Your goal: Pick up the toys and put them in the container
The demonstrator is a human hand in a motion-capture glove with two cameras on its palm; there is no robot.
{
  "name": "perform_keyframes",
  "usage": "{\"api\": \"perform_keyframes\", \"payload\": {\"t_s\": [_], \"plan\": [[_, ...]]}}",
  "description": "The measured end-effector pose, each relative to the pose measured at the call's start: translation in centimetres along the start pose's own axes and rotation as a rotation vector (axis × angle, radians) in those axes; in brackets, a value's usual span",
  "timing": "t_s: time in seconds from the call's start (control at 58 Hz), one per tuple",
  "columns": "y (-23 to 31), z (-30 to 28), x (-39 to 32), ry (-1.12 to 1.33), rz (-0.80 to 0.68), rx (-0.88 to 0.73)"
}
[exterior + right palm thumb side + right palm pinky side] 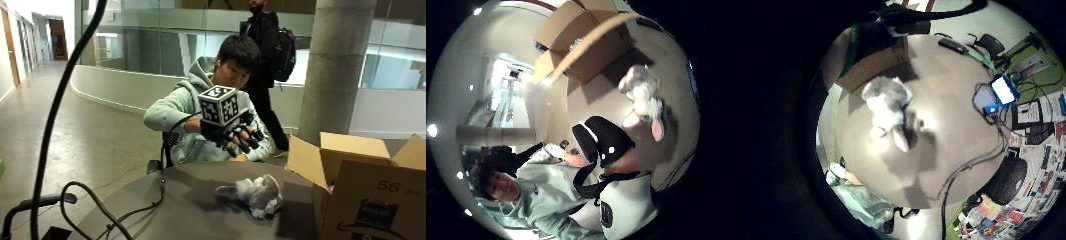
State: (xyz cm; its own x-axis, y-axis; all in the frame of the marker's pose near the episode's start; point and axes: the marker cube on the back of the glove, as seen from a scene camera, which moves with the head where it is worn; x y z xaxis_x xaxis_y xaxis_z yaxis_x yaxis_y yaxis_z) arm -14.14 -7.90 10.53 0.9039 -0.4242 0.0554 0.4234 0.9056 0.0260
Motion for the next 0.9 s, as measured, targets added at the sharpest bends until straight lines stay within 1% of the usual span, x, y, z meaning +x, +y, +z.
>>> {"api": "perform_keyframes", "payload": {"t_s": [0.138, 0.276, 0.362, 0.448, 0.569, 0.689, 0.896], "plan": [[-0.2, 5.1, 0.1, -0.011, 0.028, -0.105], [-3.5, 10.4, 0.7, 0.008, 0.063, -0.191], [-5.5, 12.4, 1.1, 0.011, 0.089, -0.201], [-5.8, 14.2, 0.8, 0.061, 0.087, -0.186], [-4.2, 15.0, 0.5, 0.161, 0.076, -0.161], [-2.1, 15.0, 1.0, 0.180, 0.082, -0.160], [-1.1, 14.0, 3.4, 0.167, 0.067, -0.134]]}}
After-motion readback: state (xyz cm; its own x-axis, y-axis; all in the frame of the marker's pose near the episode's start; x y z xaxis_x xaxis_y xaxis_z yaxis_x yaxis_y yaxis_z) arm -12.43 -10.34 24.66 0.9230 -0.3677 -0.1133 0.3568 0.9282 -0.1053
